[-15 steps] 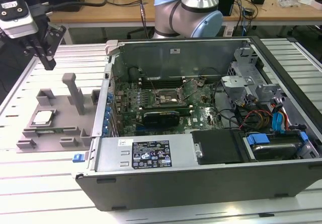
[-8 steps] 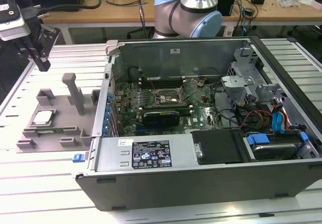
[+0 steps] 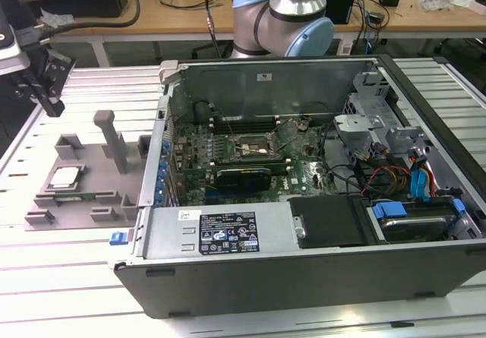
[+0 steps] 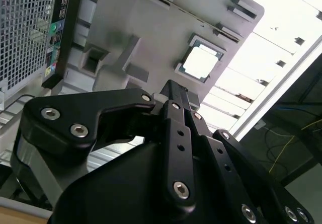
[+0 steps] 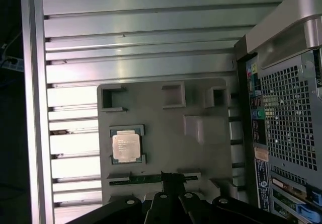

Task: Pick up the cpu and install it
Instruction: 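Reach for the cpu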

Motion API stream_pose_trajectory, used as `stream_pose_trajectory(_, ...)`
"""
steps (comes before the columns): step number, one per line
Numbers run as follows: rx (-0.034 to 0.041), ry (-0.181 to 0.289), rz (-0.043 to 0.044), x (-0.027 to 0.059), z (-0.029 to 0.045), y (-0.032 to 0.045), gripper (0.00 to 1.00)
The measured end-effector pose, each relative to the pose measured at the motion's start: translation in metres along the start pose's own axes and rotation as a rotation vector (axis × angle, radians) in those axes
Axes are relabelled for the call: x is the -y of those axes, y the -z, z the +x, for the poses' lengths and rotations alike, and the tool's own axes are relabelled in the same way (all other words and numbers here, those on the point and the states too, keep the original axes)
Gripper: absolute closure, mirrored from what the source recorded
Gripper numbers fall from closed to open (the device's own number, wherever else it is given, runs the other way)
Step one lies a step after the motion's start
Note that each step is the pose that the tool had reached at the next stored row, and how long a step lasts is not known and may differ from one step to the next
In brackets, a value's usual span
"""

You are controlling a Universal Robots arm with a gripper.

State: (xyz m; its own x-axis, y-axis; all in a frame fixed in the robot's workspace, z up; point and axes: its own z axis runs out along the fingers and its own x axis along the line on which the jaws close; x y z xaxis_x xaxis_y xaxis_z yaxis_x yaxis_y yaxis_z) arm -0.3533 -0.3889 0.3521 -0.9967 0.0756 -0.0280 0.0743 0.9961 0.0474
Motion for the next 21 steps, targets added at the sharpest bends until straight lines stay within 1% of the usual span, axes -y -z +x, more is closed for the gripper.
stream_pose_trajectory(4, 0.0001, 0.0, -0.0001, 0.0007, 0.0053, -0.0097, 0.89)
stream_pose_trajectory(13, 0.0, 0.0, 0.0, 0.0009, 0.0114, -0.0202, 0.89)
stream_pose_trajectory(21, -0.0001, 0.0, 0.0, 0.0007, 0.0191, -0.0301, 0.89)
